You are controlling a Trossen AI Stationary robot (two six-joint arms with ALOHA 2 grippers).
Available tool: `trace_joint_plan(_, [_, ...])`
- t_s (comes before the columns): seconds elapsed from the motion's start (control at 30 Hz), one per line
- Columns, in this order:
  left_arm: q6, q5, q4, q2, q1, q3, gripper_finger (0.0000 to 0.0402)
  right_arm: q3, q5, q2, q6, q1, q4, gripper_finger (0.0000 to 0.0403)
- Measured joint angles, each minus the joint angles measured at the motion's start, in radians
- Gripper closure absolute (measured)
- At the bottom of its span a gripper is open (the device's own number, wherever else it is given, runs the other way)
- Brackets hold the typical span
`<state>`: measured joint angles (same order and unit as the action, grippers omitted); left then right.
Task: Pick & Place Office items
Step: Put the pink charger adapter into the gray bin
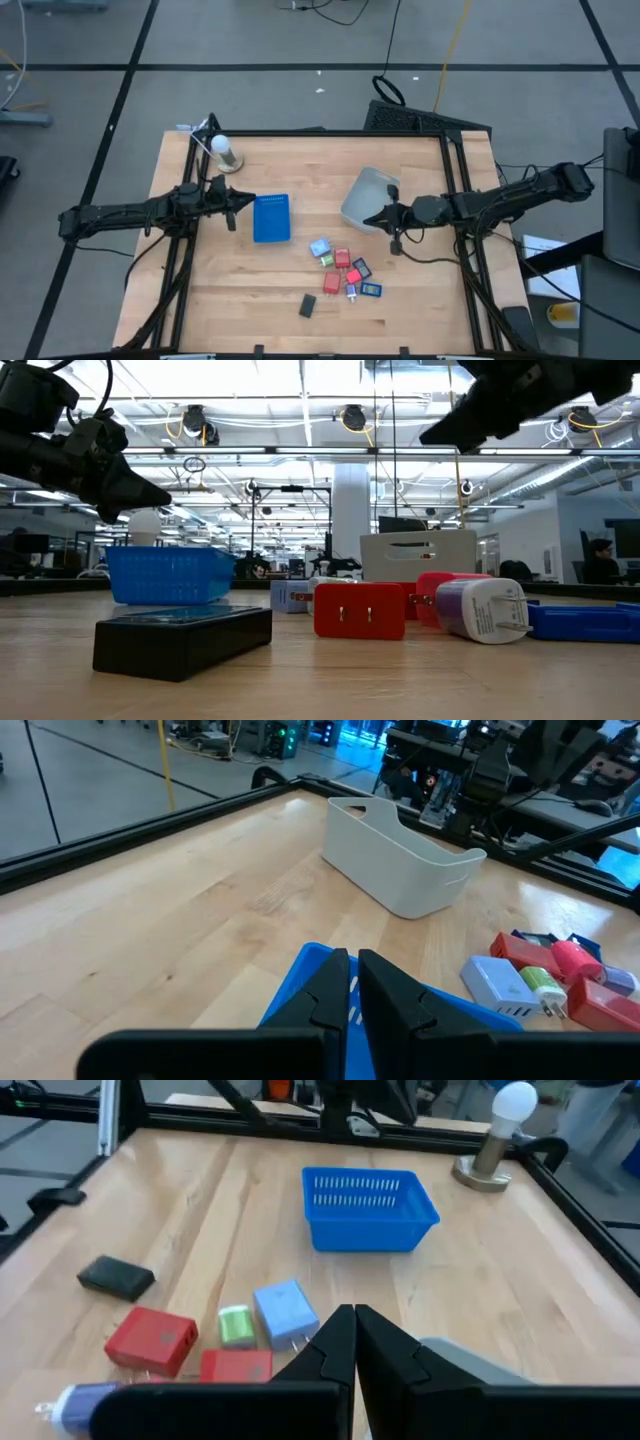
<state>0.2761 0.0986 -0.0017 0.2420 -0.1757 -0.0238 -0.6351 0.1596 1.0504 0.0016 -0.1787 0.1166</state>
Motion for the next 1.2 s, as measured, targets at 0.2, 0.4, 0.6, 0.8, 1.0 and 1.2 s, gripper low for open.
trace_joint_plan(0.2, [-0.005,0.001,0.0,0.0,0.0,0.0,0.0376,-0.101,-0.029,0.089,-0.015,-0.041,-0.078,0.0399])
trace_joint_plan(0.4, [-0.007,0.001,0.0,0.0,0.0,0.0,0.0376,-0.235,0.023,0.187,0.037,-0.07,-0.238,0.0399])
trace_joint_plan(0.6, [-0.007,0.0,0.0,0.0,0.0,0.0,0.0376,-0.307,0.02,0.266,0.071,-0.097,-0.283,0.0399])
trace_joint_plan(0.8, [-0.006,-0.008,-0.001,0.0,0.0,0.001,0.0376,-0.407,0.02,0.391,0.116,-0.138,-0.412,0.0401])
trace_joint_plan(1.0, [-0.005,-0.008,-0.002,0.0,0.0,0.001,0.0376,-0.437,0.001,0.493,0.044,-0.164,-0.442,0.0376])
trace_joint_plan(1.2, [-0.001,-0.011,-0.002,0.0,0.0,0.001,0.0376,-0.437,-0.012,0.515,0.064,-0.176,-0.443,0.0288])
